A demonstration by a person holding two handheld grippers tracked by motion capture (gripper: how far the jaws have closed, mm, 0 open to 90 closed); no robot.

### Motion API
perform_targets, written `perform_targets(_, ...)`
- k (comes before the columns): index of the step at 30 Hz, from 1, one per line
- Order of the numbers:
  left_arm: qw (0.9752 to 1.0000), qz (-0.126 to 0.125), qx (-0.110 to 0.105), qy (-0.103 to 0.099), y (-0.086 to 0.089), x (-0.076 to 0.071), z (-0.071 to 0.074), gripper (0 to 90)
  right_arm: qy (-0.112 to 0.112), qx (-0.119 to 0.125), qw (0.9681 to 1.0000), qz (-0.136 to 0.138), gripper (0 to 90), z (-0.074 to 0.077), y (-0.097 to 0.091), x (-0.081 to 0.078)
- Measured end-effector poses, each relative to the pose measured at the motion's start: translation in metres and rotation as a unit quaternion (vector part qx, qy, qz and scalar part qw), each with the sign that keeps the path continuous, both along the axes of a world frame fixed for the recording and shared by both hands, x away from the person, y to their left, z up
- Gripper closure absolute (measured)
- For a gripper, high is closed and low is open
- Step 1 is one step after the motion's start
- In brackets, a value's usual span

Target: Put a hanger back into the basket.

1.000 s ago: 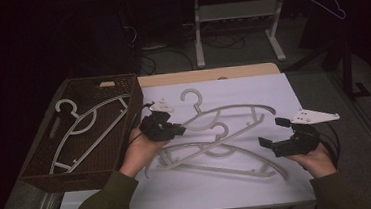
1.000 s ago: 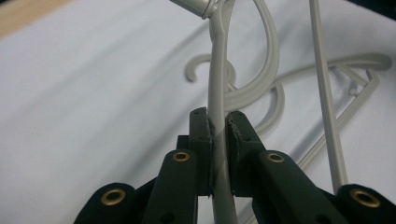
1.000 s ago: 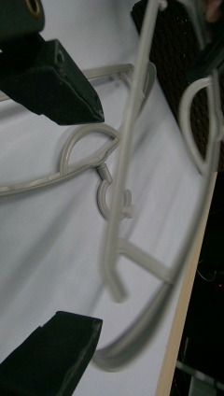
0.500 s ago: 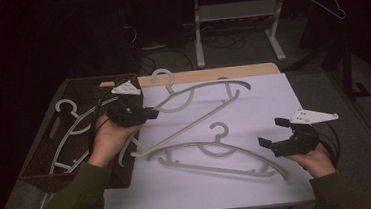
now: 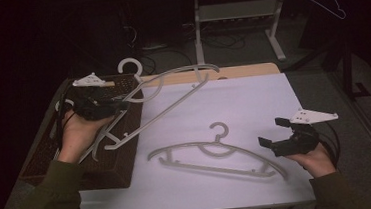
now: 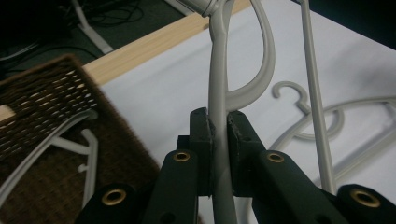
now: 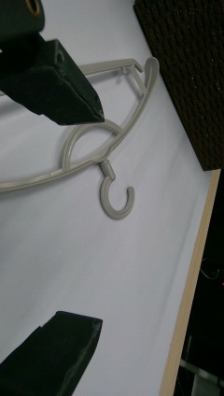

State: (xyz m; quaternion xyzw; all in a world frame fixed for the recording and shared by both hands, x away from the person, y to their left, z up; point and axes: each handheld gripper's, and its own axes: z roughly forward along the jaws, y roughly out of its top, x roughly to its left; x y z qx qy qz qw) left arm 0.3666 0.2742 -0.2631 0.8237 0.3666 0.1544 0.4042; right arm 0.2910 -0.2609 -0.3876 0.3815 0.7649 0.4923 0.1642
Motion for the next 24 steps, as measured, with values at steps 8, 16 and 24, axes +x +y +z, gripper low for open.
perform_targets(8, 0.9996, 0.028, 0.003, -0.003, 0.029, 0.002, -0.001, 82.4, 0.002, 0.000, 1.0000, 0.000, 2.5, 0.000, 0.000, 0.000)
perform_targets(16, 0.9982, 0.060, 0.008, -0.006, 0.060, 0.003, -0.003, 82.4, 0.002, -0.003, 1.0000, 0.000, 2.5, -0.001, 0.000, 0.000)
perform_targets(24, 0.9957, 0.093, 0.004, -0.004, 0.089, 0.002, -0.005, 82.4, 0.003, -0.002, 1.0000, -0.001, 2.4, -0.001, 0.000, 0.001)
